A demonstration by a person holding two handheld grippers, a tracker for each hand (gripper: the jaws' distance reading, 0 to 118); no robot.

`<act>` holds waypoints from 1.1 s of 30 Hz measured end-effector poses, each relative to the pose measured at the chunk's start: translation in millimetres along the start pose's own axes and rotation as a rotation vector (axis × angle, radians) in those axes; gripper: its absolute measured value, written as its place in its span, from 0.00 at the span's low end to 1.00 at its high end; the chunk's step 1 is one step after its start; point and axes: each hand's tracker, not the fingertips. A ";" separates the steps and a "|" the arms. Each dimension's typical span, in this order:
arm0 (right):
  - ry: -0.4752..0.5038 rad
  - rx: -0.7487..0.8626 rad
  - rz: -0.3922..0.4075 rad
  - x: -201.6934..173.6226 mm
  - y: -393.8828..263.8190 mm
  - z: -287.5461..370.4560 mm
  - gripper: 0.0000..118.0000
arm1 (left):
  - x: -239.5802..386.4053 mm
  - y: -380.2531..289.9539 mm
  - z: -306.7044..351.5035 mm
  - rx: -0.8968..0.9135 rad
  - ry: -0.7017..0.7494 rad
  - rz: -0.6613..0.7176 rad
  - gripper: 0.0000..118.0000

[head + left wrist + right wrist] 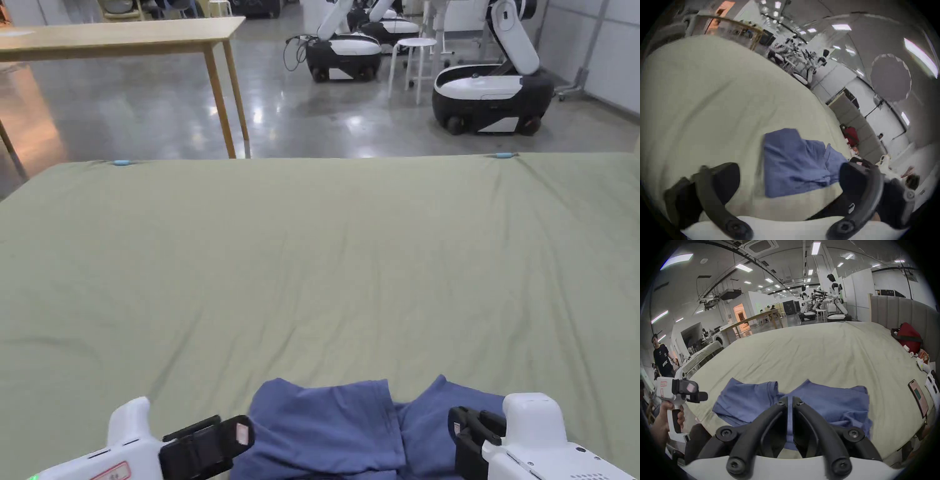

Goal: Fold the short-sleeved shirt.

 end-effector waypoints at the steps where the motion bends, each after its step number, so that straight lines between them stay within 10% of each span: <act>1: 0.000 -0.003 0.007 -4.5 0.0 -1.6 0.06 | -11.8 -1.5 3.1 -0.007 -0.040 0.064 1.00; 7: 0.004 -0.007 0.042 -20.2 2.8 0.0 0.06 | -74.8 -22.1 -42.9 -0.088 -0.351 0.442 1.00; 12: -0.012 -0.007 0.057 -20.3 6.3 3.1 0.06 | -47.9 -14.7 -94.1 -0.107 -0.419 0.402 0.95; 13: -0.018 -0.006 0.055 -19.9 7.3 3.9 0.06 | -41.9 -14.7 -101.8 -0.108 -0.401 0.389 0.82; 15: -0.024 -0.003 0.049 -19.4 8.3 6.2 0.06 | -39.1 -21.1 -117.3 -0.131 -0.293 0.411 0.10; 25: -0.044 -0.001 0.063 -14.8 10.8 11.4 0.06 | -34.5 19.7 -38.6 0.004 0.013 0.240 0.09; 33: -0.053 -0.003 0.073 -12.4 9.9 9.5 0.06 | 88.2 32.0 -30.2 0.015 0.320 -0.426 0.09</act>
